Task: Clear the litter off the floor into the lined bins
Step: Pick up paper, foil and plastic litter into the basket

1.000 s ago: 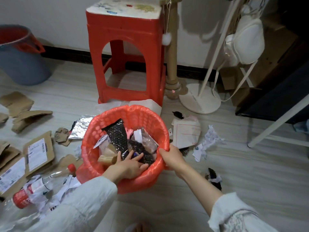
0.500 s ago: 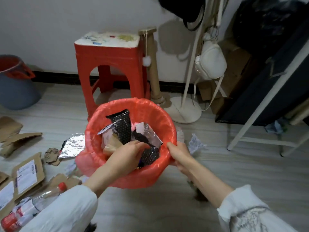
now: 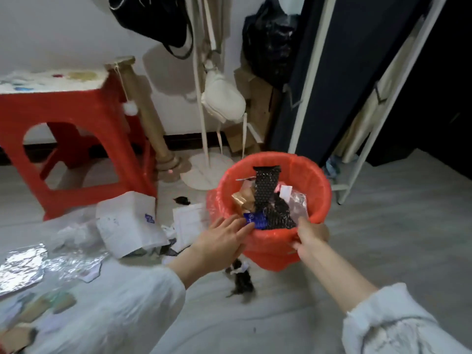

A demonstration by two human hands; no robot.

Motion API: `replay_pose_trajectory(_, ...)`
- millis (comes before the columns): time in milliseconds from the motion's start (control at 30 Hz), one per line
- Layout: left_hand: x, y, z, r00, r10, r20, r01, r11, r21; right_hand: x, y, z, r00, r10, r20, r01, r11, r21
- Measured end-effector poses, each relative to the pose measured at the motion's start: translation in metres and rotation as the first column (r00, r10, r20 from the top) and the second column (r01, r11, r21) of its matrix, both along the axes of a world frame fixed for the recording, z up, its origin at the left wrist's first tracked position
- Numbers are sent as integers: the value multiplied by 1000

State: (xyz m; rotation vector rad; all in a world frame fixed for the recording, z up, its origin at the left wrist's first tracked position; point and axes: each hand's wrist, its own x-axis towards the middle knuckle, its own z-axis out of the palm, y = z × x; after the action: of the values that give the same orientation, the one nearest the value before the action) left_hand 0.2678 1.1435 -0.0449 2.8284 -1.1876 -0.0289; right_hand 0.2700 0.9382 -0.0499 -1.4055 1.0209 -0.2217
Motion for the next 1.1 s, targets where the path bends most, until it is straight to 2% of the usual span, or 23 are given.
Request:
replay_pose_trajectory(67, 1, -25, -18, 998, -32, -61, 33, 999, 19, -9, -26, -14, 1000, -10, -5, 10, 999, 51)
replay_pose_trajectory(133, 0, -45, -38, 988, -55, -142, 69, 993, 95, -21, -49, -32, 991, -121, -49, 126, 985, 114)
replay_pose_trajectory(200, -2, -60, -50, 975, -47, -217, 82, 984, 156, -30, -62, -47, 985, -166, -55, 175, 947, 270)
replay_pose_trajectory(300, -2, -76, -64, 971, -51, -233, 93, 980, 174, -34, -78, -60, 980, -198, -8, 178, 859, 480)
replay_pose_trajectory(400, 0, -83, -69, 964, -52, -261, 107, 974, 198, -34, -85, -63, 973, -230, 30, 178, 822, 541)
replay_pose_trajectory(533, -9, -74, -65, 946, -18, -325, 91, 974, 209, -42, -79, -61, 980, -201, 6, 166, 827, 537)
replay_pose_trajectory(633, -19, -57, -65, 928, 24, -372, 69, 970, 234, -56, -53, -55, 996, -79, -44, 90, 843, 531)
replay_pose_trajectory(700, -23, -41, -68, 918, 49, -393, 45, 973, 226, -66, -27, -48, 992, 88, -85, -36, 874, 484)
replay_pose_trajectory(800, -24, -13, -75, 884, 140, -447, -49, 977, 207, -69, 8, -49, 927, 343, -154, -277, 899, 338)
replay_pose_trajectory(867, -25, 4, -86, 850, 209, -484, -121, 971, 207, -65, 23, -62, 848, 485, -212, -473, 874, 110)
replay_pose_trajectory(900, -26, 12, -94, 837, 235, -495, -145, 966, 214, -63, 28, -71, 785, 564, -255, -593, 804, -48)
replay_pose_trajectory(967, -27, 29, -118, 812, 281, -512, -178, 954, 242, -56, 34, -93, 606, 692, -393, -796, 515, -319)
replay_pose_trajectory(1033, -26, 45, -145, 780, 337, -527, -210, 935, 287, -49, 40, -120, 406, 745, -529, -894, 204, -399)
replay_pose_trajectory(1100, -24, 60, -170, 750, 393, -532, -248, 913, 324, -40, 45, -151, 245, 727, -642, -935, 3, -353)
